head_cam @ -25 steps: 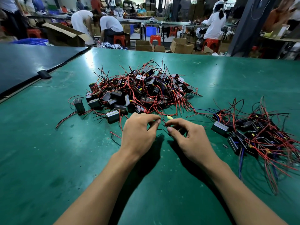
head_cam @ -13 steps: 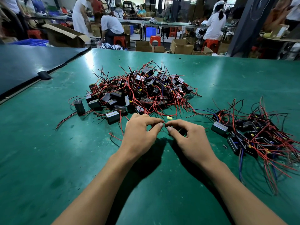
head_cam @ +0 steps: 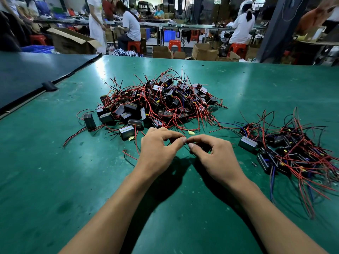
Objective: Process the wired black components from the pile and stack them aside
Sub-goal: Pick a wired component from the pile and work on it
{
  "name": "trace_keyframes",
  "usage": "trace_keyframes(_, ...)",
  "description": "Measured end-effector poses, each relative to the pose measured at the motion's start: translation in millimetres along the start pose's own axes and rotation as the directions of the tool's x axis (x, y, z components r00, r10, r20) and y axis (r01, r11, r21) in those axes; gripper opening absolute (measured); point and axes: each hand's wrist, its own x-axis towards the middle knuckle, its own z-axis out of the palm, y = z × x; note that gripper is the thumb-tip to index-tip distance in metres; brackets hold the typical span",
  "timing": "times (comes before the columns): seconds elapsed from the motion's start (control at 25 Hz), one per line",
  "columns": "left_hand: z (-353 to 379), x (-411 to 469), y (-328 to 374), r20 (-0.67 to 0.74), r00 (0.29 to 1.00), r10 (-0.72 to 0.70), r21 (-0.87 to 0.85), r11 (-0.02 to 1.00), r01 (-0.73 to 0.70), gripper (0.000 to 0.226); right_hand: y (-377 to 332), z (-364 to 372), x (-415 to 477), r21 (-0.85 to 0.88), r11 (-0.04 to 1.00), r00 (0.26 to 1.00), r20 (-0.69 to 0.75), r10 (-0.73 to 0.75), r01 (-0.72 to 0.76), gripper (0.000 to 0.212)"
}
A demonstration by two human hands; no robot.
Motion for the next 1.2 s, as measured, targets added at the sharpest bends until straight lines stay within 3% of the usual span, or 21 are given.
trace_keyframes(0.12, -1.1, -0.2, 3.0, 0.001, 1.0, -0.014, -0.063, 0.998, 0.014, 0.006, -1.7, -1.1, -0.1, 0.009, 1.0, 1.0, -0.006, -0.012, 0.012, 0.009)
trace_keyframes(0.28, -3.8, 0.4, 6.8, 0.053, 0.998, 0.026, -0.02, 1.0, -0.025, 0.008, -8.8, -3.2, 1.2, 0.057, 0.996, 0.994, -0.09, -0.058, 0.063, 0.017)
trace_keyframes(0.4, -5.4, 0.5, 6.8, 0.088, 0.994, 0.069, -0.02, 0.998, -0.067, 0.009, -12.9, -2.2, 1.8, 0.048, 0.994, 0.992, -0.089, -0.093, 0.097, 0.011)
trace_keyframes(0.72, -4.8, -0.6, 4.4, 0.091, 0.992, 0.084, -0.039, 0.996, -0.081, 0.005, -12.3, -9.2, 3.7, 0.277, 0.957, 0.995, 0.067, 0.07, -0.086, 0.005)
trace_keyframes(0.96, -5.0, -1.4, 3.1, 0.075, 0.995, 0.069, -0.029, 0.997, -0.067, 0.003, -15.1, -8.8, 1.4, 0.361, 0.925, 0.992, 0.086, 0.092, -0.117, 0.005)
trace_keyframes(1.08, -6.4, -0.4, 2.3, 0.064, 0.997, 0.038, -0.016, 0.999, -0.037, 0.004, -13.4, -8.0, 1.5, 0.316, 0.943, 0.994, 0.08, 0.079, -0.1, 0.002)
trace_keyframes(1.2, -7.5, -0.5, 2.6, 0.069, 0.997, 0.031, -0.003, 1.0, -0.03, 0.006, -12.4, -6.5, -0.8, 0.045, 0.994, 0.995, -0.015, -0.103, 0.104, 0.004)
